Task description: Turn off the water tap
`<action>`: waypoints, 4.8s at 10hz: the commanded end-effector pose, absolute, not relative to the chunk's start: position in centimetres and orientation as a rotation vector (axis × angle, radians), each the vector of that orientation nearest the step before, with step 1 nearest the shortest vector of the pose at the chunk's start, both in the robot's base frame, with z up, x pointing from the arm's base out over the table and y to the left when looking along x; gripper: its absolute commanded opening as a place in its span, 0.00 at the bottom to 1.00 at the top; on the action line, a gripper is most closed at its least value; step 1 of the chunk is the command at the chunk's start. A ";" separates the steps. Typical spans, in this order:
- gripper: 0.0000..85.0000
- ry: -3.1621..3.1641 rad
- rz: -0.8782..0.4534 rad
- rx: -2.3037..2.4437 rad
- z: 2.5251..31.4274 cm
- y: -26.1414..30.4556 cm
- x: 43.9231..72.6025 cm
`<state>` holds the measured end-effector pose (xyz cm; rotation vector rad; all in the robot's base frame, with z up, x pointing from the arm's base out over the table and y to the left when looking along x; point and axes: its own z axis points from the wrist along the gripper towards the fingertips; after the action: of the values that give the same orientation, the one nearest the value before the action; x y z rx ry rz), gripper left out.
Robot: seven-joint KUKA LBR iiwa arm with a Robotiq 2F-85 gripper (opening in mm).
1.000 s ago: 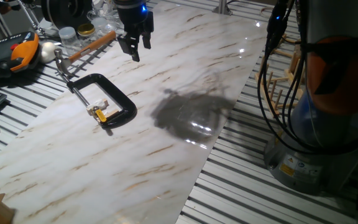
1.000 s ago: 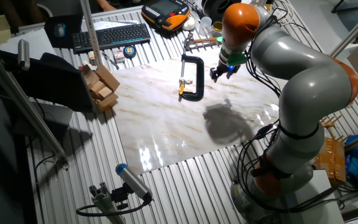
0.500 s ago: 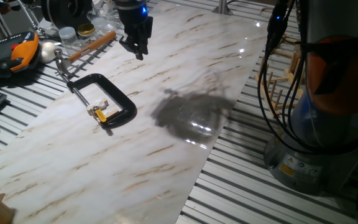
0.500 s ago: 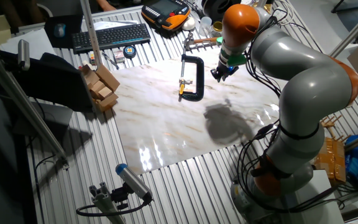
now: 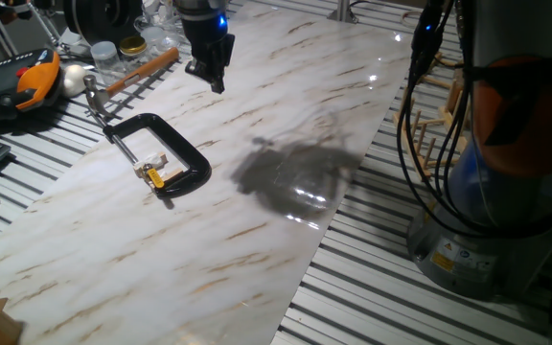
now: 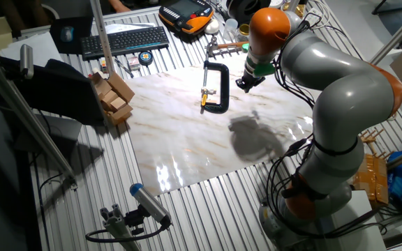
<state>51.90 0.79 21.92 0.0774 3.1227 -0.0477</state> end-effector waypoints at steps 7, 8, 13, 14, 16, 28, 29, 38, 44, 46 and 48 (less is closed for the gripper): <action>0.00 3.110 -0.036 0.149 20.2 2.9 52.2; 0.00 3.107 -0.031 0.156 19.9 3.1 52.4; 0.00 3.093 -0.033 0.241 18.3 5.3 52.3; 0.00 3.090 -0.033 0.257 18.1 5.7 52.2; 0.00 3.084 -0.036 0.288 17.4 6.6 52.1; 0.00 3.074 -0.003 0.356 15.6 9.0 52.7; 0.00 3.072 -0.001 0.361 15.5 9.0 52.8; 0.00 3.064 -0.045 0.428 15.5 9.5 53.1; 0.00 3.074 0.001 0.407 15.6 9.5 53.2; 0.00 3.073 0.052 0.422 15.6 9.5 53.2; 0.00 3.058 -0.003 0.464 15.6 9.5 53.2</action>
<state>53.22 9.55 15.61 0.4610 3.0646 -0.0045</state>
